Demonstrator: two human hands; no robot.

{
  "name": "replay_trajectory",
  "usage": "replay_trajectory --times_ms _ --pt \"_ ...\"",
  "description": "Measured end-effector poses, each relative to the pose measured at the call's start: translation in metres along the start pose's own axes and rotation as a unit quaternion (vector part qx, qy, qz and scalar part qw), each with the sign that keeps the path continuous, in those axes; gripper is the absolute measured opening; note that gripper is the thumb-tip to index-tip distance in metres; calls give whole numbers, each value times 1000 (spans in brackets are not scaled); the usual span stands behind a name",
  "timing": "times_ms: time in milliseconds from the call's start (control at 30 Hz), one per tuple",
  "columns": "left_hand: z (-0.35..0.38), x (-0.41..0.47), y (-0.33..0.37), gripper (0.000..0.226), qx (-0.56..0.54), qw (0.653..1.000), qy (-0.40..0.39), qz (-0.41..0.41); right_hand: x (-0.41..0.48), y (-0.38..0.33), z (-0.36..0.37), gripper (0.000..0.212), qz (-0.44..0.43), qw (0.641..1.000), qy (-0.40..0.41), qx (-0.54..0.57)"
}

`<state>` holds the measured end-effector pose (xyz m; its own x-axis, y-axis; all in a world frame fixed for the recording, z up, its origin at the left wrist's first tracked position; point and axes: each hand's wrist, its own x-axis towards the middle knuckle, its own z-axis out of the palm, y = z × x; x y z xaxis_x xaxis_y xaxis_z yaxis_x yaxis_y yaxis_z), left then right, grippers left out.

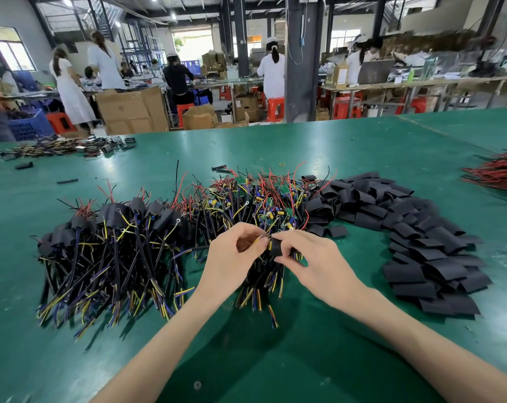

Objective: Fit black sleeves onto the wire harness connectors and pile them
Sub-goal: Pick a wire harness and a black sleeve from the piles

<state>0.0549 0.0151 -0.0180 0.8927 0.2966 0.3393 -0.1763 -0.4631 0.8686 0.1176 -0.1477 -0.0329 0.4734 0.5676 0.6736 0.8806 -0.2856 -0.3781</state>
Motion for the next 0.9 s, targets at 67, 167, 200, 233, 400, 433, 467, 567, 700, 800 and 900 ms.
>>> replay_trajectory --times_ms 67,167,200,233,400,433,467,567,700,800,900 --pt "-1 0 0 8 14 1000 3 -2 0 0 -1 24 8 1000 0 3" --pt "-1 -1 1 13 18 1000 -17 0 -1 -1 -1 25 8 1000 -15 4" --pt "0 -2 2 13 20 999 -25 4 -1 -2 -1 25 7 1000 -20 5" --pt "1 -3 2 13 23 999 -31 7 -1 -3 -1 25 6 1000 -23 5" --pt "-1 -2 3 12 31 999 -34 17 0 -3 -2 25 9 1000 -26 2" --pt "-2 -2 3 11 31 999 -36 21 0 -2 -2 25 8 1000 -23 3" --pt "-3 -2 4 10 33 998 -37 25 0 -2 -2 25 8 1000 -21 5" --pt "-5 -2 5 7 57 997 -38 36 0 0 -2 24 2 1000 -14 9" --pt "-6 -2 7 6 91 994 -50 42 0 0 -1 22 1 1000 -16 16" --pt "-14 0 14 7 118 989 34 85 3 -1 -4 19 9 1000 -2 9" --pt "-43 12 16 4 147 950 231 153 8 4 -12 22 41 996 73 -28"
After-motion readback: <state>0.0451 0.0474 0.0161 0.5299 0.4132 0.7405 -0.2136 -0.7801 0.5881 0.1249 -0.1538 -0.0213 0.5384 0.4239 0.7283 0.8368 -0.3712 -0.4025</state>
